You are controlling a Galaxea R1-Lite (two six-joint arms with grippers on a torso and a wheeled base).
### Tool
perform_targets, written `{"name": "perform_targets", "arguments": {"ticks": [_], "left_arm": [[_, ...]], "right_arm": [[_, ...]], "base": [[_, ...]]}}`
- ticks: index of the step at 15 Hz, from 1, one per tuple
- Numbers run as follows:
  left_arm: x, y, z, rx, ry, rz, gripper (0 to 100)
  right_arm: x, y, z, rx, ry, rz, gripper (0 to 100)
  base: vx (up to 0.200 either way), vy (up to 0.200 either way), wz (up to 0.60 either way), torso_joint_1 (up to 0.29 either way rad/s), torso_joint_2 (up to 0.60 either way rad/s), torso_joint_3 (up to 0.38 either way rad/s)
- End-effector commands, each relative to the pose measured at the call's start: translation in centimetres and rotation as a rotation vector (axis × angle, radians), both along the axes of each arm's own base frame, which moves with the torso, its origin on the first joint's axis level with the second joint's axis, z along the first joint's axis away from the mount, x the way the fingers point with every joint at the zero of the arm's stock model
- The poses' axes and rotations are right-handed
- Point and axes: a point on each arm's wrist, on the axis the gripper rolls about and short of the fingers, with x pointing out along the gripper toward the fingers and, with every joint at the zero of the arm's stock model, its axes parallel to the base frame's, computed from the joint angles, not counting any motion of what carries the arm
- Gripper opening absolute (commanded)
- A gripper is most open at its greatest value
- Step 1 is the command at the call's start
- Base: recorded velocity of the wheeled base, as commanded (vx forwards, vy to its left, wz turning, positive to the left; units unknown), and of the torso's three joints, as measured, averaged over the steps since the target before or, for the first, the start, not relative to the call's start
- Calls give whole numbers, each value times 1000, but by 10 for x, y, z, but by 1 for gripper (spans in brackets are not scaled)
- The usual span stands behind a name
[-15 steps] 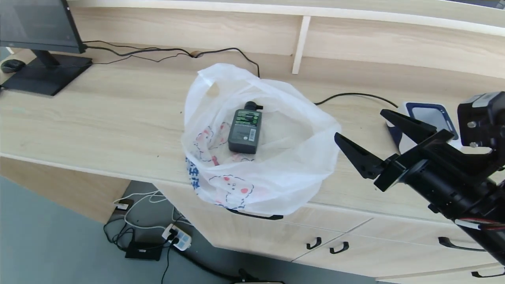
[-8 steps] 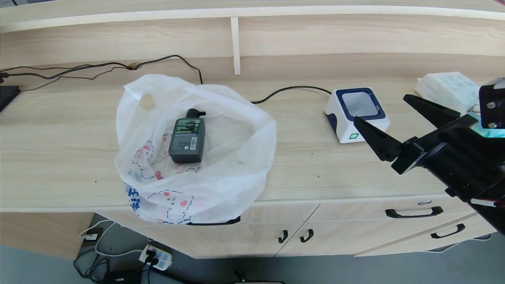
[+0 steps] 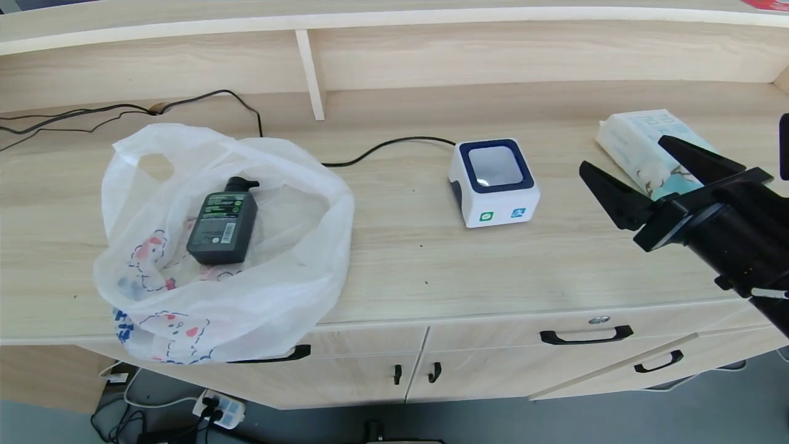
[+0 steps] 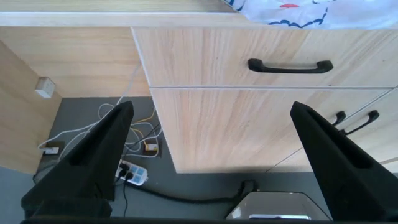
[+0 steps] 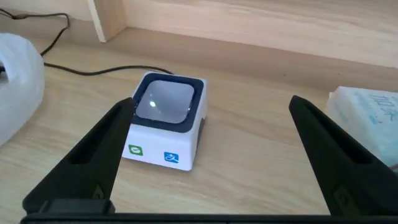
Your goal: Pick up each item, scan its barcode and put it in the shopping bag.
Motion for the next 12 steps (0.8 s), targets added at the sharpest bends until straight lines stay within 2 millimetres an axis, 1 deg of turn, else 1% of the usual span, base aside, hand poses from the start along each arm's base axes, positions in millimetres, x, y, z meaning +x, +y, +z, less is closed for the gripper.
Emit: {"name": "perform_targets", "arguments": {"ticks": [1, 2, 4, 5, 6, 7, 8, 9, 10, 11, 12], "left_arm": [[0, 0, 0, 0, 0, 0, 100], [0, 0, 0, 0, 0, 0, 100], [0, 0, 0, 0, -2, 0, 100], [0, 0, 0, 0, -2, 0, 100], [0, 0, 0, 0, -2, 0, 100], [0, 0, 0, 0, -2, 0, 100], [0, 0, 0, 0, -2, 0, 100], [0, 0, 1, -3, -5, 0, 100], [0, 0, 0, -5, -3, 0, 100], [0, 0, 0, -5, -3, 0, 100], [0, 0, 0, -3, -3, 0, 100]], "right_arm": [[4, -12, 2, 10, -5, -20, 100], [7, -21, 5, 24, -11, -28, 100], [9, -28, 9, 25, -27, 14, 100], [12, -30, 12, 25, -51, 2, 100], [21, -25, 13, 30, -60, 22, 100], [33, -21, 22, 35, -89, 43, 100], [40, -20, 28, 40, -107, 44, 100], [52, -19, 33, 54, -108, 42, 100], [58, -23, 36, 43, -50, 25, 100], [53, -24, 38, 31, 23, 24, 100], [45, -28, 41, -11, 229, 11, 100]], "base": [[0, -200, 0, 2, 12, 2], [0, -200, 0, -2, 2, -2], [0, -200, 0, 2, 2, 9], [0, -200, 0, 2, 2, 2], [0, -200, 0, 7, -2, 2], [0, -200, 0, 2, -2, -2], [0, -200, 0, 7, 2, 2], [0, 0, 0, 0, 0, 0], [0, 0, 0, 0, 0, 0], [0, 0, 0, 0, 0, 0], [0, 0, 0, 0, 0, 0]]}}
